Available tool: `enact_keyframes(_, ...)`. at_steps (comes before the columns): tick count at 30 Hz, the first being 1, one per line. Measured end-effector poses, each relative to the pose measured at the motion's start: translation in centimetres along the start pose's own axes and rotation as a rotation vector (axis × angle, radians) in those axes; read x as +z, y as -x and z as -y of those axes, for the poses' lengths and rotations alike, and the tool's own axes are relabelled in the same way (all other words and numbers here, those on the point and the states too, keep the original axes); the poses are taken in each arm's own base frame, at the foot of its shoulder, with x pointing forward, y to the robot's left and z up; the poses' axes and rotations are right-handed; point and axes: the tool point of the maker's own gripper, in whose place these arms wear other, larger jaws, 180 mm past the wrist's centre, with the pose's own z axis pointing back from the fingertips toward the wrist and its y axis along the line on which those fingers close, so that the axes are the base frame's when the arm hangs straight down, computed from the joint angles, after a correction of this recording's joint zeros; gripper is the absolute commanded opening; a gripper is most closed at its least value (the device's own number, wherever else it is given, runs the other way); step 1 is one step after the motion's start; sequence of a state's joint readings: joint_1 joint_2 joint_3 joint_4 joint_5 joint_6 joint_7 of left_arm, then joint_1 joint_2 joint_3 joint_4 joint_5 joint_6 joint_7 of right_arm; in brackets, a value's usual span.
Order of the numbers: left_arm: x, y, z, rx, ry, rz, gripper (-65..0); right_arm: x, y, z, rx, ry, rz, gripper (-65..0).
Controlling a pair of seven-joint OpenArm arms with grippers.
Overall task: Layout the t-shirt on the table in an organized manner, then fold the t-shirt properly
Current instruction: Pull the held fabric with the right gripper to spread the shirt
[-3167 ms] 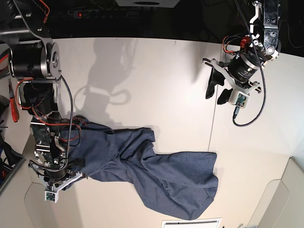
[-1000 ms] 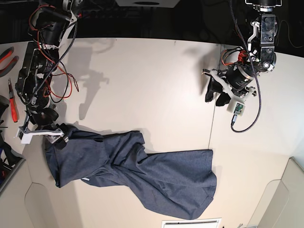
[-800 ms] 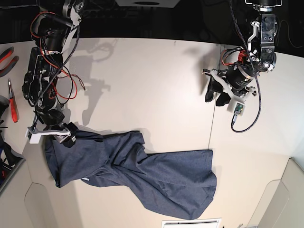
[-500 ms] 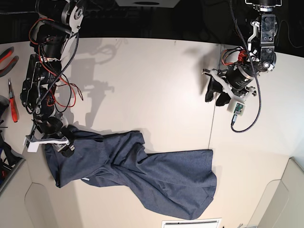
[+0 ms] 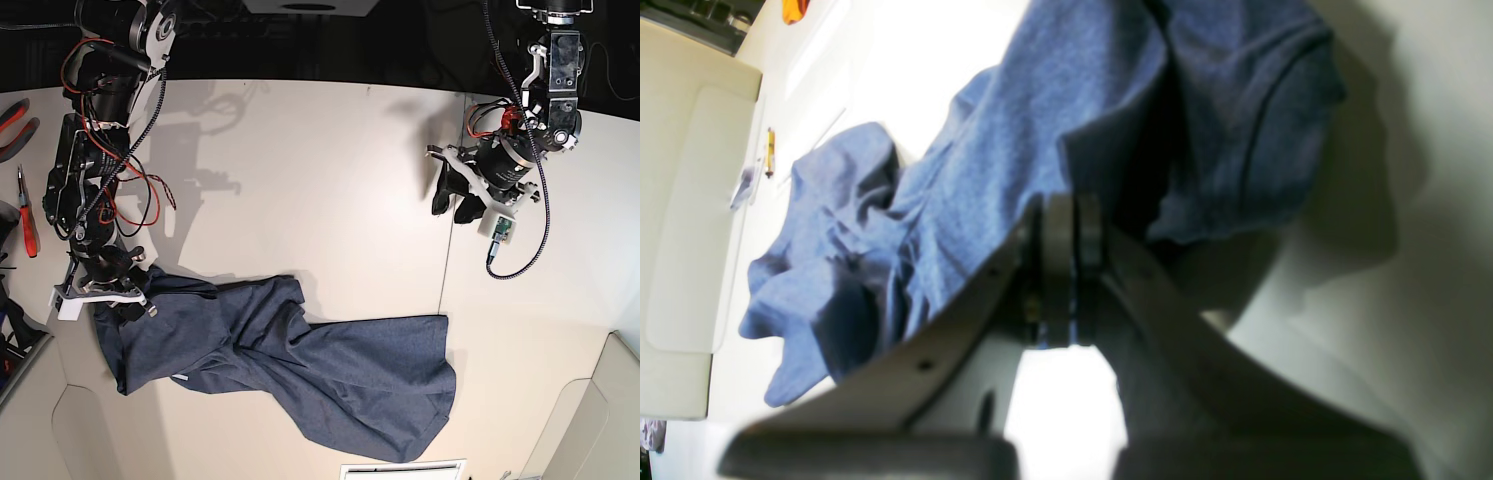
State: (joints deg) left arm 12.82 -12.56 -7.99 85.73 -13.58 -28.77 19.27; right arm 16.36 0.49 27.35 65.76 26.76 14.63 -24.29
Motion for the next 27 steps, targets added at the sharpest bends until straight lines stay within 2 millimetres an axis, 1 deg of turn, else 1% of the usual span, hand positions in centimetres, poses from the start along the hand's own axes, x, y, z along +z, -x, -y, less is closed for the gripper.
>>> enact_keyframes(2, 0.0, 0.0, 0.0, 0.000, 0.000, 0.001, -36.3, -0.2, -0.4, -0.4, 0.003, -0.006, 0.006, -65.0)
enact_keyframes(4, 0.0, 0.0, 0.0, 0.000, 0.000, 0.001, -36.3, -0.6, -1.5, -1.5, 0.019, -0.027, 0.021, -65.0)
enact_keyframes(7, 0.0, -0.2, 0.0, 0.000, 0.000, 0.009, -36.3, -1.8, -4.2, -5.1, 0.060, -0.089, 0.063, -65.0)
enact_keyframes(11, 0.0, -0.2, 0.0, 0.000, 0.000, 0.008, -36.3, -3.0, -9.6, -11.6, 0.232, -0.164, 0.180, -65.0)
enact_keyframes(14, 0.0, -0.2, 0.0, -0.001, 0.000, 0.010, -36.3, -3.1, -14.4, -16.2, 0.365, -0.182, 0.301, -65.0)
enact_keyframes(16, -0.1, -0.3, 0.0, 0.000, 0.001, 0.015, -36.3, -3.1, -18.3, -18.4, 0.407, -0.154, 0.417, -65.0)
enact_keyframes(17, 0.0, -0.3, 0.0, 0.001, 0.001, 0.015, -36.3, -3.3, -19.8, -19.2, 0.412, -0.144, 0.447, -65.0)
enact_keyframes(18, 0.0, -0.3, 0.0, -0.001, 0.000, 0.013, -36.3, -3.6, -20.8, -20.0, 0.420, -0.148, 0.453, -58.0)
enact_keyframes(19, 0.0, -0.3, 0.0, -0.001, 0.000, 0.013, -36.3, -3.8, -21.5, -20.6, 0.416, -0.155, 0.456, -46.4)
enact_keyframes(20, 0.0, -0.3, 0.0, -0.001, 0.000, 0.013, -36.3, -4.0, -21.8, -21.1, 0.413, -0.159, 0.454, -36.6)
enact_keyframes(21, 0.0, -0.3, 0.0, 0.000, 0.000, 0.013, -36.3, -4.3, -22.0, -21.3, 0.411, -0.161, 0.447, -29.4)
enact_keyframes(22, 0.0, -0.3, 0.0, 0.000, 0.001, 0.013, -36.3, -4.4, -22.0, -21.4, 0.411, -0.160, 0.441, -26.8)
enact_keyframes(27, 0.0, -0.2, 0.0, 0.000, 0.001, 0.010, -36.3, -5.0, -20.2, -20.0, 0.408, -0.142, 0.402, -27.0)
